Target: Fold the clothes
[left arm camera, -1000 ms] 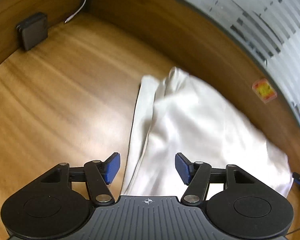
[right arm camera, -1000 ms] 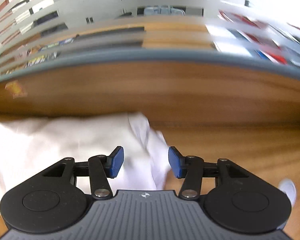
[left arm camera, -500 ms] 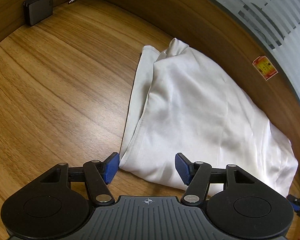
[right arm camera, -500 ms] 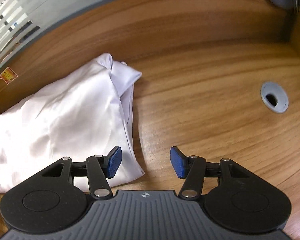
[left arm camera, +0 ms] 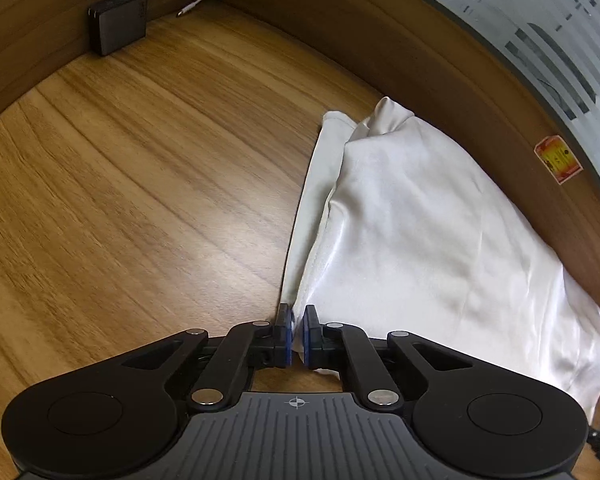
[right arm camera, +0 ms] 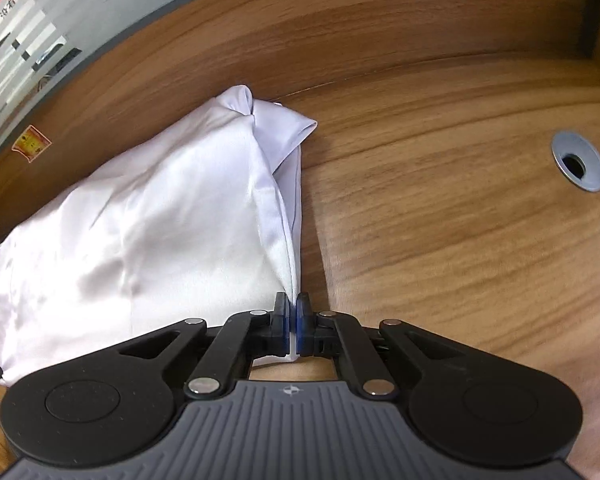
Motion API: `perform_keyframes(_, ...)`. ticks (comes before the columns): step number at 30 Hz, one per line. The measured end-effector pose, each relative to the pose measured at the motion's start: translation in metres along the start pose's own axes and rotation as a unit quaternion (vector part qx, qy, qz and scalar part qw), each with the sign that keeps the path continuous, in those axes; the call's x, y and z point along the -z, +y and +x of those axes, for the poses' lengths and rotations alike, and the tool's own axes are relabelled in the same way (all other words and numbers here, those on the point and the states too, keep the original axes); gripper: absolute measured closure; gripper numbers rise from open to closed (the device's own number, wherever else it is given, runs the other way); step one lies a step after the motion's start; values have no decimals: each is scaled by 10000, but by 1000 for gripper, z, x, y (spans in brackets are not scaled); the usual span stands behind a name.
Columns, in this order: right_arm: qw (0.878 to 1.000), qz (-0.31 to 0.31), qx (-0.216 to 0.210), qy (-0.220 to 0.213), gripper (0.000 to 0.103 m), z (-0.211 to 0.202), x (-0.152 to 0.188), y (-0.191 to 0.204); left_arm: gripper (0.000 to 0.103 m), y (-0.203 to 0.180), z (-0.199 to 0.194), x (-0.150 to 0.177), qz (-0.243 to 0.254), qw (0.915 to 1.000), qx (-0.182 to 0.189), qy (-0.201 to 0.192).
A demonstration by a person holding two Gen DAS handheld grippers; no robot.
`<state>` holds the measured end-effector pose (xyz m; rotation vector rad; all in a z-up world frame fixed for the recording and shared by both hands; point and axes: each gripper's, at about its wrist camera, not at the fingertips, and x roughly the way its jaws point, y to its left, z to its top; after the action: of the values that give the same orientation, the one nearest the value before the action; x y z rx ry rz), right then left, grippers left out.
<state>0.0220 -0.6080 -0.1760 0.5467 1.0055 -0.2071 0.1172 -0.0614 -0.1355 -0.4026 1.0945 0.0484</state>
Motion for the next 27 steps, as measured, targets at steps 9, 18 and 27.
perform_keyframes(9,9999,78,-23,94,101,-30,29,1,96,1,-20,6,351,9992,-178,-10)
perform_keyframes(18,9995,218,-87,228,101,-59,81,-6,95,28,-46,34,524,9983,-253,81)
perform_keyframes(27,9993,181,-107,307,101,-89,143,-18,95,57,-73,79,592,9975,-321,224)
